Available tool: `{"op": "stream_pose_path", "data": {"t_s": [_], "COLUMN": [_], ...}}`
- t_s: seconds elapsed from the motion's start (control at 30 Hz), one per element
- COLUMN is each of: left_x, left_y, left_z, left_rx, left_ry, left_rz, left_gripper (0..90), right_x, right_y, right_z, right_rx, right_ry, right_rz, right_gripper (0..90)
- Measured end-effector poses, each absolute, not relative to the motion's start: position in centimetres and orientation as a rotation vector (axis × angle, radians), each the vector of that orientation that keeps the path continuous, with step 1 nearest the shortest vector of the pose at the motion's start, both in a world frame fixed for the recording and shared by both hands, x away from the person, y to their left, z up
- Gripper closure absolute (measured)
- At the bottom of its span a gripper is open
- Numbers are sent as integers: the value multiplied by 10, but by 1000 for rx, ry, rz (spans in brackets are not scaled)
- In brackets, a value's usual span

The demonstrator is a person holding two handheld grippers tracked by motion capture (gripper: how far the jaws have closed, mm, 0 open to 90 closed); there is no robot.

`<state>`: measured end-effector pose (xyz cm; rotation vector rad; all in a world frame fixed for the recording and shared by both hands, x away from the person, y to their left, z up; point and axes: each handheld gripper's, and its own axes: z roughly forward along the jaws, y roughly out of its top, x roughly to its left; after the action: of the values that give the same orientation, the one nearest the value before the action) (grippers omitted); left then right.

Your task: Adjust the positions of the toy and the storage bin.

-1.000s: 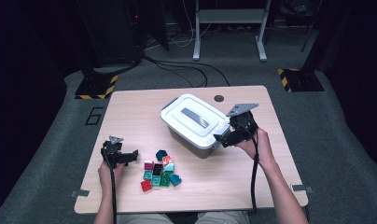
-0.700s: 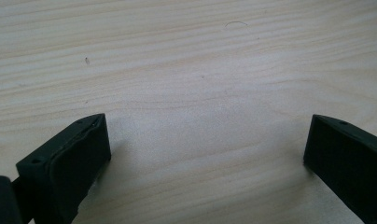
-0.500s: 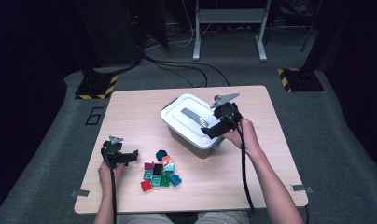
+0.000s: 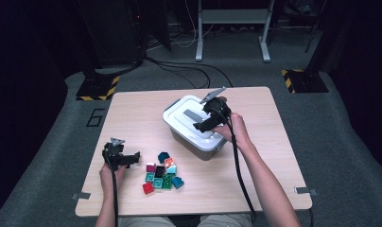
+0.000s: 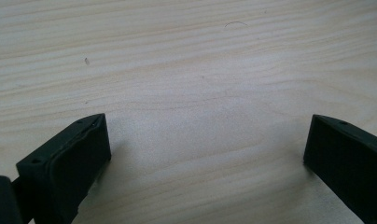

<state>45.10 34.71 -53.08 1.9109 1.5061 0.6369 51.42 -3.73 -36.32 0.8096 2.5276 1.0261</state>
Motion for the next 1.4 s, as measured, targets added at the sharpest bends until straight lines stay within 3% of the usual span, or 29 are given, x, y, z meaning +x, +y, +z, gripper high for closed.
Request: {"op": "stream_pose_path", "data": {"t_s": [0.17, 0.2, 0.27, 0.63, 0.7, 1.4], "left_x": [451, 451, 451, 451, 451, 451], "left_y": [347, 347, 347, 347, 347, 347], "left_z": [-531, -531, -531, -531, -531, -531], "left_rx": [1910, 1909, 1913, 1910, 1910, 1910], "left_ry": [1506, 1505, 1505, 1507, 1507, 1506], "left_rz": [640, 640, 636, 636, 636, 636], "left_gripper": [1, 2, 1, 2, 2, 2], "right_x": [521, 524, 528, 538, 540, 535], "right_y": [-32, -29, -28, -27, -31, -32], "right_z": [-369, -371, -373, -379, -380, -375], "right_rx": [815, 833, 832, 860, 868, 859], "right_ry": [2560, 2563, 2570, 2613, 2609, 2570], "right_rz": [983, 975, 980, 942, 971, 963], "right_gripper": [227, 337, 395, 554, 636, 667]}}
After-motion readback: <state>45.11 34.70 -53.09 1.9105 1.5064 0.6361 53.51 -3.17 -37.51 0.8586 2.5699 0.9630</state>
